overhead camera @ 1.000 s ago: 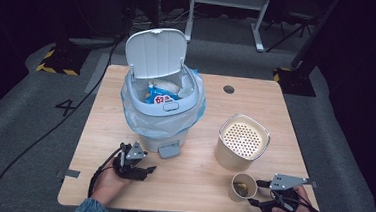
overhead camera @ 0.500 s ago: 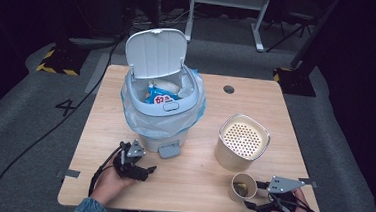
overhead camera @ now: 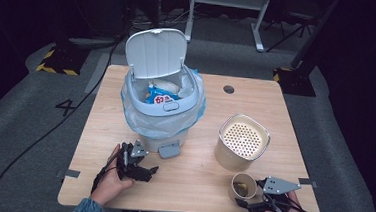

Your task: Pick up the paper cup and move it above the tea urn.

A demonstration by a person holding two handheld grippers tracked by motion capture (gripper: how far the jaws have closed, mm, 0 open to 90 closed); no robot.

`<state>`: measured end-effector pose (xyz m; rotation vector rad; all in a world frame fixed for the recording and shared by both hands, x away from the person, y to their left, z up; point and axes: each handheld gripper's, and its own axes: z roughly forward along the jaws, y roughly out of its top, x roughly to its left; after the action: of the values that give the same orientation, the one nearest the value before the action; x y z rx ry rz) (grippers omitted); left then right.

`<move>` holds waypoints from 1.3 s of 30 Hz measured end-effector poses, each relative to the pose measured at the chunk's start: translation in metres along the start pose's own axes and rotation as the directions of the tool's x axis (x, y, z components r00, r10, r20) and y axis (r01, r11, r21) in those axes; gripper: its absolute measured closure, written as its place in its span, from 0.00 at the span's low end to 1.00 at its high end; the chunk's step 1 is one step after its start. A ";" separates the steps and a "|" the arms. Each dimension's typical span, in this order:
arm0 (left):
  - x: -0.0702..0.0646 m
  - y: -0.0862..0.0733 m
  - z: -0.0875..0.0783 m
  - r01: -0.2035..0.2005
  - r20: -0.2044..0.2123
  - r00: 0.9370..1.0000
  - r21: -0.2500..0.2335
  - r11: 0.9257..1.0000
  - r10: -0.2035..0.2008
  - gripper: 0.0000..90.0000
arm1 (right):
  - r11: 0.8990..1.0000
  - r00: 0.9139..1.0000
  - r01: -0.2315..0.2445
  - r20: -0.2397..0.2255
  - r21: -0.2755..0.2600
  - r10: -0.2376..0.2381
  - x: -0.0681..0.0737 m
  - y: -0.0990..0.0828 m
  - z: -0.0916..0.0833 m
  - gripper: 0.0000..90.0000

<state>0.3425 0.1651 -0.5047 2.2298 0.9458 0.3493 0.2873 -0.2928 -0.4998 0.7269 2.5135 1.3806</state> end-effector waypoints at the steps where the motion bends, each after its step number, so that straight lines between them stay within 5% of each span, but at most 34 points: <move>1: 0.000 0.000 0.000 0.001 0.001 1.000 0.000 1.000 -0.001 0.11 | 1.000 1.000 0.000 0.000 -0.008 0.000 0.001 0.001 0.001 0.22; 4: 0.000 0.000 0.000 0.001 0.001 1.000 0.000 1.000 -0.001 0.11 | 0.999 1.000 -0.001 -0.010 -0.044 0.001 0.002 0.003 0.003 0.31; 13: 0.000 0.000 0.000 0.005 -0.003 1.000 -0.001 1.000 -0.005 0.11 | 0.994 1.000 -0.010 -0.002 -0.108 0.010 -0.004 0.011 -0.008 0.33; 24: 0.000 0.000 0.000 0.005 -0.004 1.000 -0.001 1.000 -0.005 0.10 | 0.986 0.998 0.068 0.009 -0.153 -0.067 -0.004 0.035 -0.031 0.33; 31: 0.000 0.000 0.000 0.005 -0.006 1.000 0.000 1.000 -0.005 0.10 | 0.977 0.995 0.101 0.010 -0.188 -0.101 -0.004 0.056 -0.047 0.33; 39: 0.000 0.000 0.001 0.006 -0.007 1.000 0.001 1.000 -0.006 0.09 | 0.977 0.991 0.114 -0.046 -0.178 -0.124 -0.007 0.094 -0.063 0.34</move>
<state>0.3427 0.1645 -0.5050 2.2273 0.9566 0.3534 0.3003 -0.3013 -0.3879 0.5017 2.3932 1.5747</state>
